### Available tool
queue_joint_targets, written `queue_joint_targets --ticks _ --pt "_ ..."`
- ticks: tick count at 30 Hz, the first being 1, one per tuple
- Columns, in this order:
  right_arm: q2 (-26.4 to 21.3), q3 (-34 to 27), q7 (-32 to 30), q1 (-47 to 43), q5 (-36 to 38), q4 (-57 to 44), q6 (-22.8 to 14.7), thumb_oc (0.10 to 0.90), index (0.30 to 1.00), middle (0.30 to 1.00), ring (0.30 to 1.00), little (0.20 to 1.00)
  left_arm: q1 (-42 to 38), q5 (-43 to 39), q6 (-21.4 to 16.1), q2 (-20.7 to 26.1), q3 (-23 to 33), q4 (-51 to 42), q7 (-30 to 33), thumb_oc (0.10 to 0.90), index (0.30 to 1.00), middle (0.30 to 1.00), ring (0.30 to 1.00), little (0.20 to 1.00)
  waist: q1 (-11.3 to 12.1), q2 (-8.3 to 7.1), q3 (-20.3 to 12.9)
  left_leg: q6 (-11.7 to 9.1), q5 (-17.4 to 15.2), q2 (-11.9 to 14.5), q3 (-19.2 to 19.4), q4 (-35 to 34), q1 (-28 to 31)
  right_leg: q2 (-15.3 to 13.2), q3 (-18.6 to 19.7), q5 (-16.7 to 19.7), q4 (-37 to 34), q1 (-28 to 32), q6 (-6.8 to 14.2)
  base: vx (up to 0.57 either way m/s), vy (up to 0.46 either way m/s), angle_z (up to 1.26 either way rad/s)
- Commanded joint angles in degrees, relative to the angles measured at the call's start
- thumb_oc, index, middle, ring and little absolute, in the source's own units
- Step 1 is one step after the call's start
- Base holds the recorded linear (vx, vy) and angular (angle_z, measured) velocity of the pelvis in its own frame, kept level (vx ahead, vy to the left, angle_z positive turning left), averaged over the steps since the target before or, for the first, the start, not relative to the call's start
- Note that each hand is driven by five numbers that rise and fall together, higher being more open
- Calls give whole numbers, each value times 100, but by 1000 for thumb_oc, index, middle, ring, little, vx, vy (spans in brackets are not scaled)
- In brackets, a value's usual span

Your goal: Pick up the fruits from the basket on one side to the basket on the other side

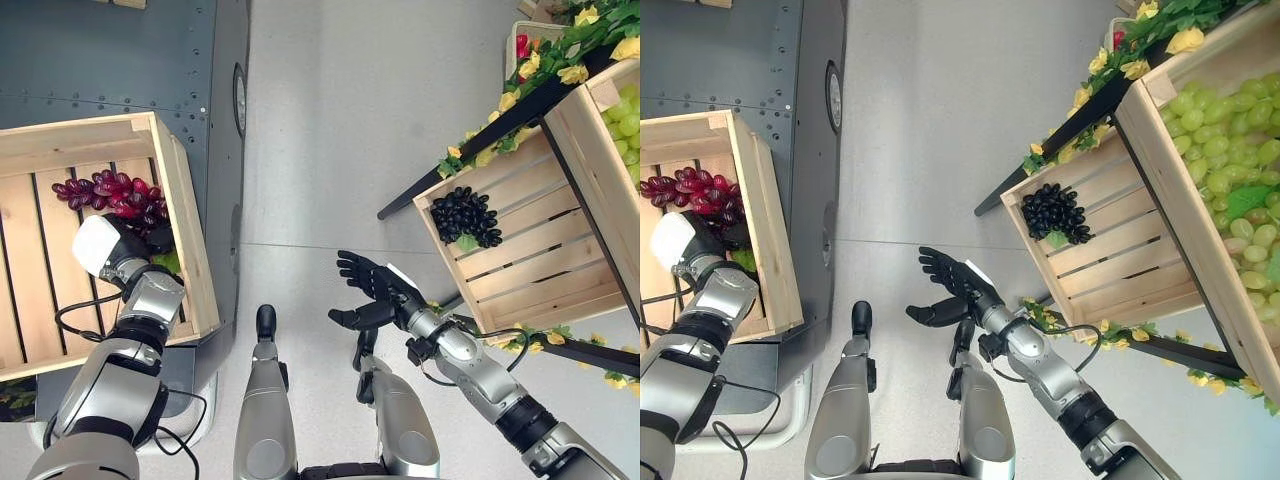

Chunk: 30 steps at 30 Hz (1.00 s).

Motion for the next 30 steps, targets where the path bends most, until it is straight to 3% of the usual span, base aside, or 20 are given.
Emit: queue_joint_targets --ticks 1,6,8,15,22,30 --pt "2 -205 -184 -116 135 -590 -367 800 900 900 900 900 -212 88 -312 -526 -48 264 84 400 300 300 300 300 -207 193 -88 197 -392 -410 299 271 11 146 -52 -223 706 -316 -225 0 0 0" --pt "-21 -254 -153 44 86 -667 -405 800 900 900 900 900 -23 66 -845 -466 175 87 409 400 300 300 300 300 -181 257 -155 201 -405 -440 279 187 157 120 -65 -242 669 -226 -233 0 0 0" --pt "-28 -362 -91 223 31 -746 -457 800 900 900 900 900 260 66 -1260 -435 418 -164 756 400 300 300 300 300 -149 306 -226 195 -432 -456 272 144 258 99 -99 -275 636 -139 -239 4 -17 1" --pt "-26 -559 4 753 -110 -892 -596 800 900 900 900 900 1237 277 -2015 -661 1020 -1015 1501 400 300 300 300 300 -6 440 -448 180 -446 -493 144 -21 554 77 -206 -390 575 152 -294 8 -32 2" --pt "-80 -794 150 1340 -121 -1140 -698 800 900 900 900 900 2292 900 -2364 -919 1496 -2020 2119 400 300 300 300 300 133 548 -863 150 -372 -476 -48 -485 1038 129 -320 -388 203 668 -306 36 -67 6" --pt "-91 -941 310 1725 -153 -1353 -601 800 900 900 900 900 3110 1404 -2287 -851 1901 -2883 2115 400 300 300 300 300 233 707 -1273 18 -165 -368 -188 -945 1406 231 -462 -432 -69 1112 -392 34 -64 9"
